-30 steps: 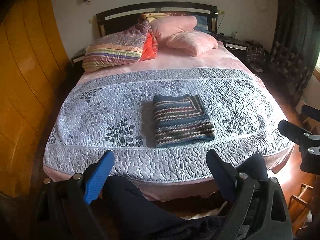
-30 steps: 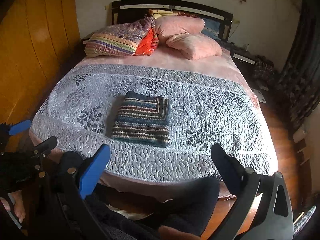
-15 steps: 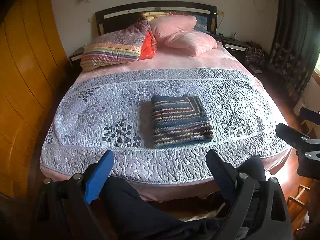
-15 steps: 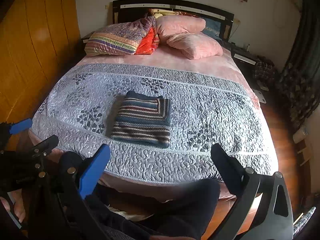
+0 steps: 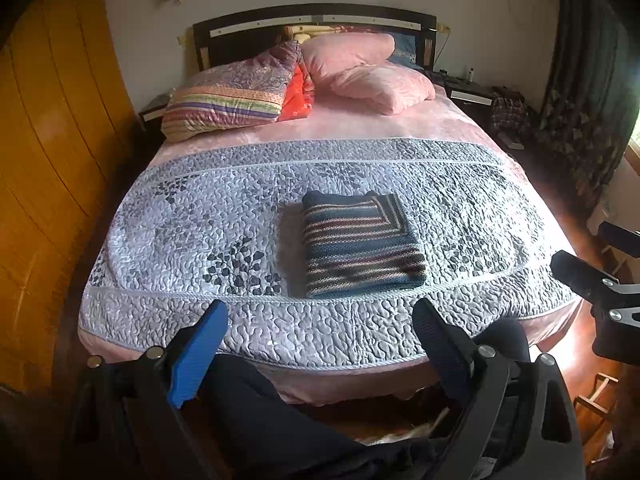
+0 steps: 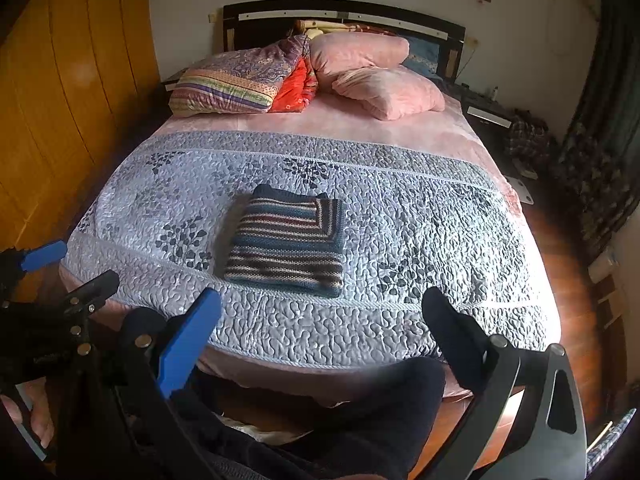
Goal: Fold small clothes
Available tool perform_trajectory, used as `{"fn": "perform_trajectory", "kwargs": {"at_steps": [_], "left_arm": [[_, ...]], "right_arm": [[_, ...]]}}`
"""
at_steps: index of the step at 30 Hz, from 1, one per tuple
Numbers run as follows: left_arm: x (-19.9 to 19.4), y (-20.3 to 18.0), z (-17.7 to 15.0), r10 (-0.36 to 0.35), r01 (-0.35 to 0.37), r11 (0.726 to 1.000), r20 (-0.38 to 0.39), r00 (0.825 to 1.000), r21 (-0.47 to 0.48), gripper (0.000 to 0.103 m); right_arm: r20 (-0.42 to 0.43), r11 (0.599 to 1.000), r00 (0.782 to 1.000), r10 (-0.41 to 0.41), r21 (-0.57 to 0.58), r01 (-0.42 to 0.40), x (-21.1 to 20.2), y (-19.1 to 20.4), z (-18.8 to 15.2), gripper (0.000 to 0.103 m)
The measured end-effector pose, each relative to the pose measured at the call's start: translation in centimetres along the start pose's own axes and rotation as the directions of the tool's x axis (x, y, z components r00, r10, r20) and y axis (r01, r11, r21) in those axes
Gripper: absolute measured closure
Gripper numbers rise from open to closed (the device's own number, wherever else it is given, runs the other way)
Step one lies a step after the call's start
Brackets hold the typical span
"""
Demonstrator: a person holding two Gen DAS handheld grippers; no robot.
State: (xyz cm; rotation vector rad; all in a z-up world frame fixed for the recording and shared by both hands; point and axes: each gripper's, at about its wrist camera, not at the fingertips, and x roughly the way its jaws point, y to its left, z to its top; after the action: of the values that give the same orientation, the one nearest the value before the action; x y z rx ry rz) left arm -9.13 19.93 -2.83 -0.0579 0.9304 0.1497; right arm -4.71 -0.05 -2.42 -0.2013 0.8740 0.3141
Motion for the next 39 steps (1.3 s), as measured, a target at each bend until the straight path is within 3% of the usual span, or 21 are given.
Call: {"fn": "perform_trajectory", "kwargs": {"at_steps": [39], "left_arm": [[1.3,-0.3,0.3,-0.009,0.01,1.0,-0.03,1.0,0.018,0.009]], "right_arm": [[-0.014,1.0,1.0,-0.001,0.006,0.001,1.4,-0.2,0.2,0.003]]}}
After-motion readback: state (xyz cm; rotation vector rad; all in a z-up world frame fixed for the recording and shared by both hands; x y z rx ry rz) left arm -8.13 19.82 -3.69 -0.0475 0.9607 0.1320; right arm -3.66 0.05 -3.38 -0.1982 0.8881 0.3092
